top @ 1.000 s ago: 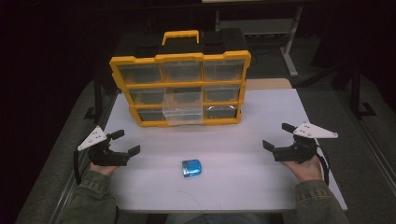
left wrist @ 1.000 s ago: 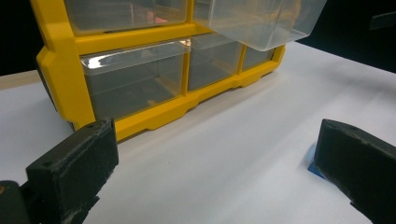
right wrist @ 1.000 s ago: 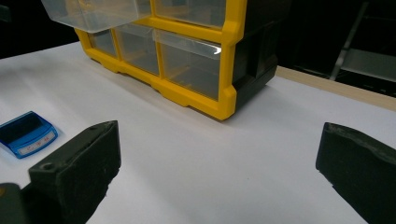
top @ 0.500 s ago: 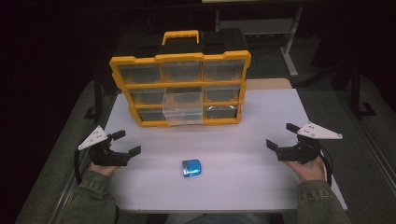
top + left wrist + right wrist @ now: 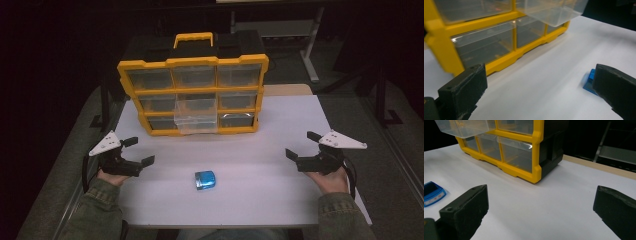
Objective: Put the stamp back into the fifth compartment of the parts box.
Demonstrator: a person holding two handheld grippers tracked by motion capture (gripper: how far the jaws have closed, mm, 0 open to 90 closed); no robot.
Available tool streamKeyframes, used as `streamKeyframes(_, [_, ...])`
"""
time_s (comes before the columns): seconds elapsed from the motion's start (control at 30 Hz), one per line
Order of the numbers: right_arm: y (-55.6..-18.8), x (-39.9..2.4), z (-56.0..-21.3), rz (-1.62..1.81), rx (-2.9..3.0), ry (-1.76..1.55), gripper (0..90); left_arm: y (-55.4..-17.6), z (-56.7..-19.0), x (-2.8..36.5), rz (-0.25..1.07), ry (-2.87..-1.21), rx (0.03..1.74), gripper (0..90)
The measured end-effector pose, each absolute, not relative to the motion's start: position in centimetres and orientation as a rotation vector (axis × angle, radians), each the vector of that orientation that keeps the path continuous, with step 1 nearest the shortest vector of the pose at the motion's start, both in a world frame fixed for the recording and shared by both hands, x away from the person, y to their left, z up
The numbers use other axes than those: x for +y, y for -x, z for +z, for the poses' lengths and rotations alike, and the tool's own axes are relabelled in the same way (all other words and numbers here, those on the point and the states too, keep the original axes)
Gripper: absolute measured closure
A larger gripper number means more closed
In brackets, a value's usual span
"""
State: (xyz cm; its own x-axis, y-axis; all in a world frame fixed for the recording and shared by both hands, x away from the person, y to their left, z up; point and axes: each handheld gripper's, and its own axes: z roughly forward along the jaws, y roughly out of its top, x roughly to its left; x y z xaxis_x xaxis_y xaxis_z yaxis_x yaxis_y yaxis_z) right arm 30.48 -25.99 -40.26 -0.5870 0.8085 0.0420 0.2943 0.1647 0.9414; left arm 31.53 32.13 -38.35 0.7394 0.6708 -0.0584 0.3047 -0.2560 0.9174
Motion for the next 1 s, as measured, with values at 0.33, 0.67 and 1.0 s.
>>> streamKeyframes(0.33, [-30.4,-26.0,-40.1,1.428,1.961,-1.034,0.0,-31.6,-37.0,29.7,0.414,-1.92,0.668,0.0])
streamKeyframes(0.67, [-30.3,-25.9,-40.0,1.437,1.96,-1.026,0.0,-32.3,-36.7,27.8,0.376,-2.0,0.627,0.0])
streamKeyframes(1.0, [-30.3,-26.0,-40.1,1.442,1.965,-1.031,0.0,-33.0,-36.3,26.0,0.337,-2.041,0.585,0.0])
